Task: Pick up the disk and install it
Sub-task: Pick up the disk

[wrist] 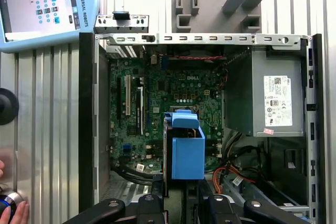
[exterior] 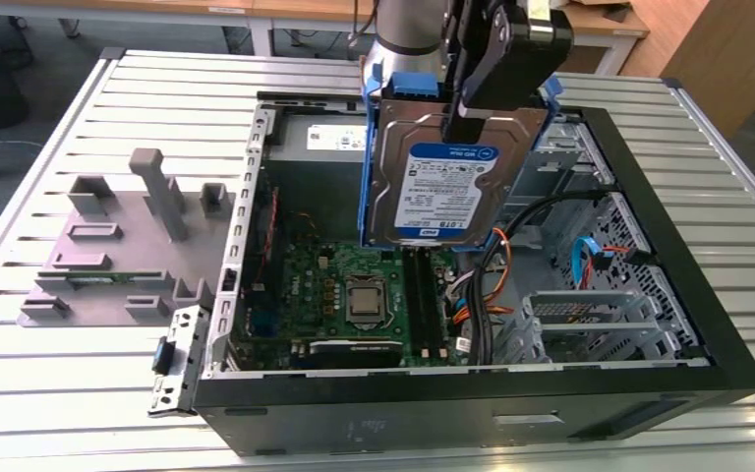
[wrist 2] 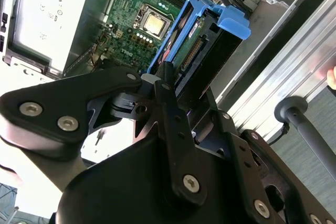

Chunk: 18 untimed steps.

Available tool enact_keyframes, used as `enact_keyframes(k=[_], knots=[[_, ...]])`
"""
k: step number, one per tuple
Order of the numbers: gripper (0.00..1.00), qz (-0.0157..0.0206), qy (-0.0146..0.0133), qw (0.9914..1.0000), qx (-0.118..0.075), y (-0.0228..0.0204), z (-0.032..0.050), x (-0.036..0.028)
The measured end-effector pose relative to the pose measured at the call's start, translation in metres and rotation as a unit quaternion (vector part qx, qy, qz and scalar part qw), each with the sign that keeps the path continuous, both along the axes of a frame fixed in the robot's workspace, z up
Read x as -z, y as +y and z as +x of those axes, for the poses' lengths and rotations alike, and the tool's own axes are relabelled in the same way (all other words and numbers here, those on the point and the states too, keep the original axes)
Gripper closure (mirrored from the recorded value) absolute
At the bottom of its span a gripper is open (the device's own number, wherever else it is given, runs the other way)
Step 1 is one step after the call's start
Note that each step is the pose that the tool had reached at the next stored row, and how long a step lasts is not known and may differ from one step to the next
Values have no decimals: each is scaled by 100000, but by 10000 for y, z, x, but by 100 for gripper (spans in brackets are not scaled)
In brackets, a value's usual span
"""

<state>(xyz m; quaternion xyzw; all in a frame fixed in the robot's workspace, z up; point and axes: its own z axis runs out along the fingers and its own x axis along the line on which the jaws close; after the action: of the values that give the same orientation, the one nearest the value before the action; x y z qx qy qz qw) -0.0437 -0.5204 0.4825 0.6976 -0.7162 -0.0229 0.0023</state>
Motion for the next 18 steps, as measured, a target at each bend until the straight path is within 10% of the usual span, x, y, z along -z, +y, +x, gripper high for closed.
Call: enact_keyframes(k=[18], knots=[[65, 29, -2, 100000, 0, -11, 33, 3]])
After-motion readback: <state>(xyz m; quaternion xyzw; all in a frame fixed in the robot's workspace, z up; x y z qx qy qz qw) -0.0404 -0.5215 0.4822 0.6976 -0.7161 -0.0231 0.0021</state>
